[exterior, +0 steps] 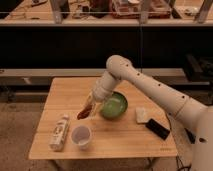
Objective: Place the pepper in the ceramic cup
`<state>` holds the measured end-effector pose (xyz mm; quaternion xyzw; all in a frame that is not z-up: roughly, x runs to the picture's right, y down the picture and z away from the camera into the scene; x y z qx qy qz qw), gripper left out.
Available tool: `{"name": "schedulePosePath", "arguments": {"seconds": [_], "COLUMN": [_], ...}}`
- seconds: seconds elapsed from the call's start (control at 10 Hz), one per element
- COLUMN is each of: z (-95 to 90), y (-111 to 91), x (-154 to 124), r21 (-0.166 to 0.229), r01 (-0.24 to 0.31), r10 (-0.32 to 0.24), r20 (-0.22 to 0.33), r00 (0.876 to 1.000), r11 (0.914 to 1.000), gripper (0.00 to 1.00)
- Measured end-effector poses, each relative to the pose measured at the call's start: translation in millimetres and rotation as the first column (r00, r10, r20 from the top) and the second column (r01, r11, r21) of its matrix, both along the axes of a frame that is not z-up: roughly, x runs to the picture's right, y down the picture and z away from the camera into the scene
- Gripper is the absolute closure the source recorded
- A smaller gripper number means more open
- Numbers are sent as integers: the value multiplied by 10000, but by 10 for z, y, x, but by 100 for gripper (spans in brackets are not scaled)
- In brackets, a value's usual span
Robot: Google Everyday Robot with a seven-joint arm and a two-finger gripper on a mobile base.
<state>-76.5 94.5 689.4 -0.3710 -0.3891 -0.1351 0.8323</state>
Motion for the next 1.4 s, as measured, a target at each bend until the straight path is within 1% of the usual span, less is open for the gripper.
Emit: {"name": "schedulePosePath", "arguments": {"seconds": [0.1, 0.3, 0.5, 0.7, 1.0, 1.1, 1.2, 1.3, 1.4], "z": [-99, -284, -378, -417, -413, -405, -396, -352, -323], "y": [75, 222, 351, 535, 806, 860, 915, 970, 991], "x": [-46, -166, -226, -311, -438, -465, -486, -503, -509], "r21": [7, -179, -436, -663, -760, -771, -783, -808, -819], "r01": [184, 399, 500, 607, 778, 824, 873, 894, 882], "r10": [-184, -393, -481, -576, -736, -781, -830, -858, -851], "r20": [112, 349, 431, 483, 559, 570, 565, 468, 405], "r00": [9998, 9986, 9979, 9972, 9957, 9953, 9949, 9952, 9955], "r11": [9998, 9990, 9978, 9959, 9941, 9936, 9931, 9927, 9927], "gripper": [81, 81, 81, 81, 80, 76, 69, 54, 47]}}
